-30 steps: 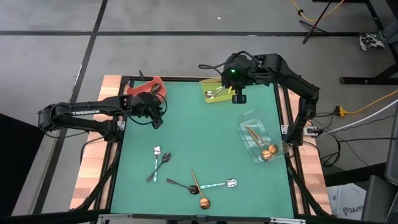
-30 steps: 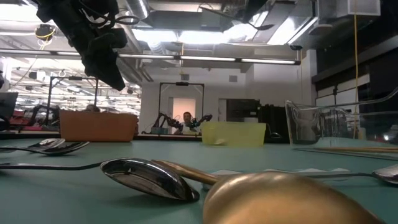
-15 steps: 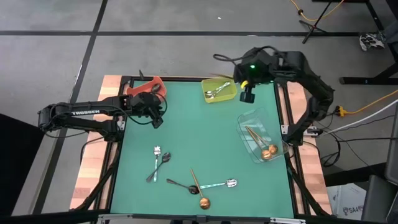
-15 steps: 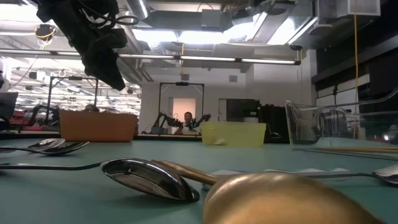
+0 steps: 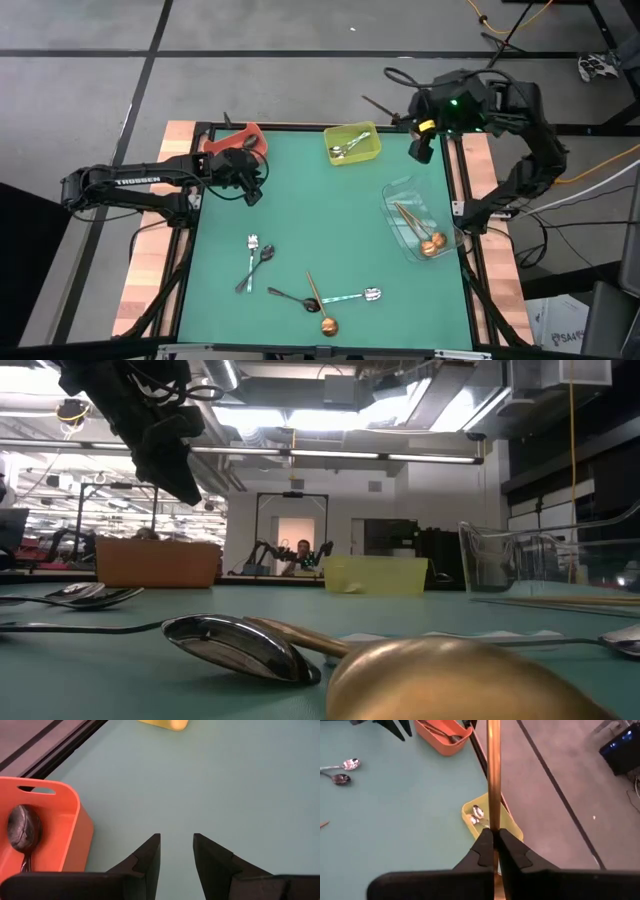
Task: Sort silverware by color (type)
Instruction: Put the top gold spoon into the transparent bin
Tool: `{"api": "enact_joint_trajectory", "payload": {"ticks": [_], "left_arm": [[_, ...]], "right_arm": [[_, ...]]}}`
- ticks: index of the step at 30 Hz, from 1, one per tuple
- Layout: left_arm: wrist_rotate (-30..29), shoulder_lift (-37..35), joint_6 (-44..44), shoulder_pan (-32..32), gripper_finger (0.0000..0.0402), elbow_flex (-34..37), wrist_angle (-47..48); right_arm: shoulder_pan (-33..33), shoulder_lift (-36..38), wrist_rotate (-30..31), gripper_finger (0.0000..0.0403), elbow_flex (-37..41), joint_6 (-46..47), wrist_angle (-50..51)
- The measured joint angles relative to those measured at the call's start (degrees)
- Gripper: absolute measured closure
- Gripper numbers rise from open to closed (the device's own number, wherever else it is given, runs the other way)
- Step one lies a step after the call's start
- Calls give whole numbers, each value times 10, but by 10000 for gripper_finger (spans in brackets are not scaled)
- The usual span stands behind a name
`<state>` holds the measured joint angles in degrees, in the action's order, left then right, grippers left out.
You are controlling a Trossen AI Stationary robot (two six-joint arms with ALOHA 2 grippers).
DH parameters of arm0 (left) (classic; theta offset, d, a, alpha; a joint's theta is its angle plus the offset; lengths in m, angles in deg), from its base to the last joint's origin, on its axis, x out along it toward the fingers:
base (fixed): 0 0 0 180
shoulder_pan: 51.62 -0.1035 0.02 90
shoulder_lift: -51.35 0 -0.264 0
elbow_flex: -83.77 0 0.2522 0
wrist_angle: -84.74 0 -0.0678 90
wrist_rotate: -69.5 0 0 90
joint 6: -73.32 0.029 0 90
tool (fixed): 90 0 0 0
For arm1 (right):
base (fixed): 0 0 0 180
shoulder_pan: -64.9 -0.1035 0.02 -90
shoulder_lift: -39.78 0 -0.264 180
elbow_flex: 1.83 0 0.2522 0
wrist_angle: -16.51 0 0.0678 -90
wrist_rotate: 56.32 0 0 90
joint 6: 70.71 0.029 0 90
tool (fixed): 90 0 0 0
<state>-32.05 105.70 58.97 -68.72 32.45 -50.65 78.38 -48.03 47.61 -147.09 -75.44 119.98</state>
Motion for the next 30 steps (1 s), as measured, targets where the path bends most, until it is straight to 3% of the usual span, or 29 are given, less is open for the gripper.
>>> {"api": "enact_joint_trajectory", "payload": {"ticks": [11,18,24,30], "left_arm": [[0,0,0,0,292,0,0],[0,0,0,0,292,0,0],[0,0,0,0,292,0,0],[0,0,0,0,292,0,0]], "right_arm": [[0,145,-1,403,334,168,1],[0,201,-61,403,509,259,-42],[-28,239,-91,403,625,319,-101],[-121,259,-80,403,682,427,-111]]}}
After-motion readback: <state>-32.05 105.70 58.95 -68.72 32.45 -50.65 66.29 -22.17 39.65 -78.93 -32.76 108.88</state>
